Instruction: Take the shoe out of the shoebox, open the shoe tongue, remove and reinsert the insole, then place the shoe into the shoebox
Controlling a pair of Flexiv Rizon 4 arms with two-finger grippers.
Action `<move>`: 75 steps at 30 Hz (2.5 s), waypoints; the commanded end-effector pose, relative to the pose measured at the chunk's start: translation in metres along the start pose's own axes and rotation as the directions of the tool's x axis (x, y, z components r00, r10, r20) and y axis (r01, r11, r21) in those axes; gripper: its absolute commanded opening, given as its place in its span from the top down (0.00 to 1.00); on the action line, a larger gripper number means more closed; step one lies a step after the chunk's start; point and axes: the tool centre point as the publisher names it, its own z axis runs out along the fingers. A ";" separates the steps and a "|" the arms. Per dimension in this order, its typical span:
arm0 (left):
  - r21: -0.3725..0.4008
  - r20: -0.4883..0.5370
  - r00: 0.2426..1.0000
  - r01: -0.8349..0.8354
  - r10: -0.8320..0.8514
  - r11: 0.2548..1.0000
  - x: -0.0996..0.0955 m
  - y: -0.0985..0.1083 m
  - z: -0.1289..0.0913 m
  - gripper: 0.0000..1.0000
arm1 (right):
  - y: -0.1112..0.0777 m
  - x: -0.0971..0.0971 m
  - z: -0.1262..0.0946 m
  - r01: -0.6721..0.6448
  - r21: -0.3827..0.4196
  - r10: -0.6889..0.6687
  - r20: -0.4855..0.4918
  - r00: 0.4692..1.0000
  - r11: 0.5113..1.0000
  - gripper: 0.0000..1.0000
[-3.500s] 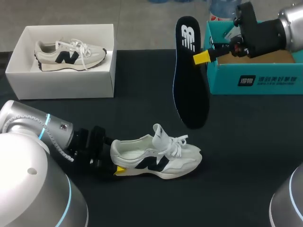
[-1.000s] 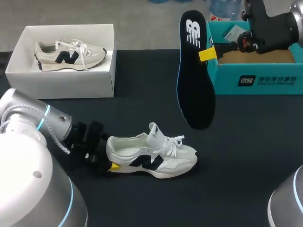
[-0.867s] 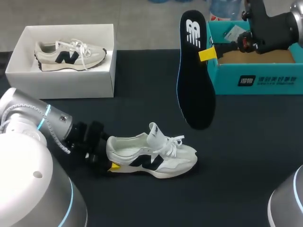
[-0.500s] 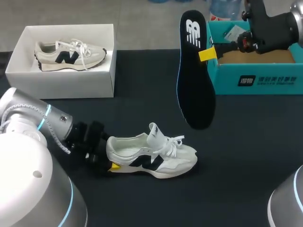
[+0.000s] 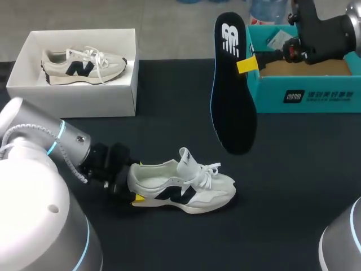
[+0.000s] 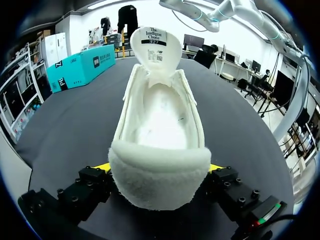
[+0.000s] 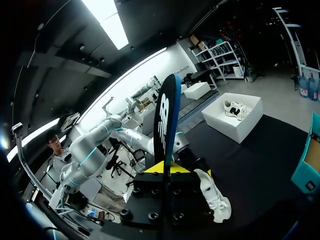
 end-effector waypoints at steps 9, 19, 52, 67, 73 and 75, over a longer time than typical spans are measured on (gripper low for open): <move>-0.286 0.046 0.997 -0.047 0.063 0.957 0.001 -0.021 -0.009 0.00 | 0.001 -0.001 0.001 -0.001 0.003 0.001 0.000 1.000 1.000 1.00; -0.306 0.032 0.998 -0.049 0.062 0.951 0.000 -0.023 -0.010 0.00 | 0.001 -0.001 0.001 -0.001 0.003 0.001 0.000 1.000 1.000 1.00; -0.545 0.034 0.998 -0.022 0.048 0.838 0.002 -0.040 -0.047 0.00 | 0.001 -0.001 0.001 -0.001 0.003 0.001 0.000 1.000 1.000 1.00; -0.581 0.034 0.996 -0.045 0.079 0.813 0.008 -0.036 -0.067 0.00 | 0.001 -0.001 0.001 -0.001 0.003 0.001 0.000 1.000 1.000 1.00; -0.583 0.052 0.995 -0.037 0.082 0.812 0.010 -0.032 -0.074 0.00 | 0.001 -0.001 0.001 -0.001 0.003 0.001 0.000 1.000 1.000 1.00; -0.582 0.053 0.995 -0.037 0.084 0.812 0.010 -0.031 -0.075 0.00 | 0.001 -0.001 0.001 -0.001 0.003 0.001 0.000 1.000 1.000 1.00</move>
